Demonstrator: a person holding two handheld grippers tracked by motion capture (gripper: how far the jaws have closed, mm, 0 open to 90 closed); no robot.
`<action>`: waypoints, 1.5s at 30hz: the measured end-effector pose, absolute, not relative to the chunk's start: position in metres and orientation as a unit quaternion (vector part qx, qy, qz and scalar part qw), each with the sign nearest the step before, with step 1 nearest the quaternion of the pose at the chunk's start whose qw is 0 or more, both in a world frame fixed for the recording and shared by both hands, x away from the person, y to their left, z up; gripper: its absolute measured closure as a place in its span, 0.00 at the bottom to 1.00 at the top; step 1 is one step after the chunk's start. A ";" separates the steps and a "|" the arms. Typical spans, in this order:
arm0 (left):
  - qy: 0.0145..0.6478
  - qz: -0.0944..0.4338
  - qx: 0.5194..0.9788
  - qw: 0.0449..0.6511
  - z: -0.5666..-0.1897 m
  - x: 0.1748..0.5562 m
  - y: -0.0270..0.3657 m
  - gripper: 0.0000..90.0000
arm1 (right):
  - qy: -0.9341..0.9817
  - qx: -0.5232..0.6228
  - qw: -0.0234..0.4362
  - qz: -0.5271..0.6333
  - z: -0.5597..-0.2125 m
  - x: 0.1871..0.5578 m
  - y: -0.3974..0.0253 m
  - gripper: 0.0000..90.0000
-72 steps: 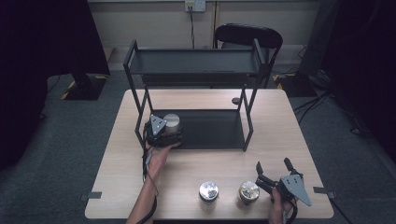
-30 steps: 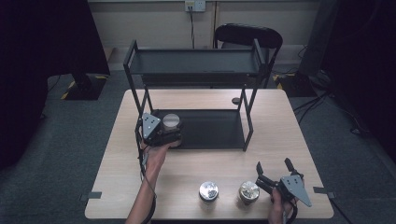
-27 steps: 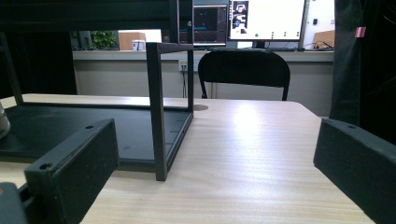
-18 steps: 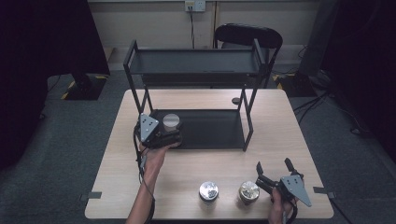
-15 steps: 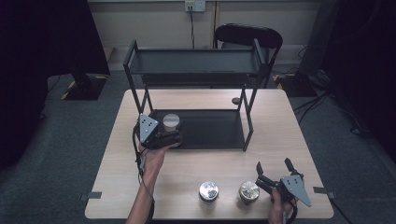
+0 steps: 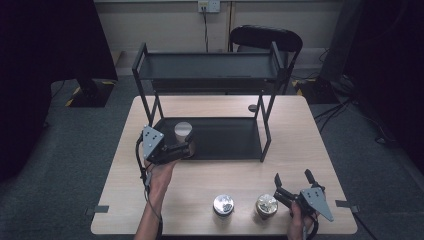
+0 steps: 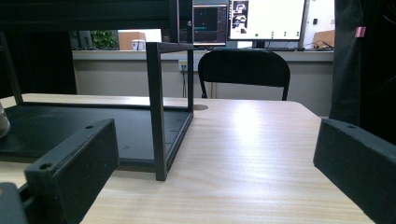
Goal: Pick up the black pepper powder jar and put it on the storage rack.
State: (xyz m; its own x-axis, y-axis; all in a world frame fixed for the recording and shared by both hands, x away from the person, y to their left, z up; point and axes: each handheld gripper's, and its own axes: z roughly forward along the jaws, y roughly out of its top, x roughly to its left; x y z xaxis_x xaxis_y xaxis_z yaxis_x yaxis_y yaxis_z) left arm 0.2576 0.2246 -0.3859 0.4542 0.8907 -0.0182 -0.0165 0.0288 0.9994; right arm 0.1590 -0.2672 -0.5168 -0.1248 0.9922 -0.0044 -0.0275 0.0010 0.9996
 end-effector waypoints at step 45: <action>0.377 0.386 0.564 0.625 -0.446 0.187 0.262 0.00 | 0.523 0.461 0.478 0.534 -0.517 0.159 -0.266 0.00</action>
State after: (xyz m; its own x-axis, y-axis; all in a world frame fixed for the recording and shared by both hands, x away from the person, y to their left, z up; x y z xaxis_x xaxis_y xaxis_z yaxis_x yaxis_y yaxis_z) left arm 0.1866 0.2621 -0.4461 0.4178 0.9078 -0.0367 -0.0576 0.0668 0.9961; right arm 0.1587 -0.2659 -0.5168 -0.1184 0.9929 -0.0079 -0.0279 0.0047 0.9996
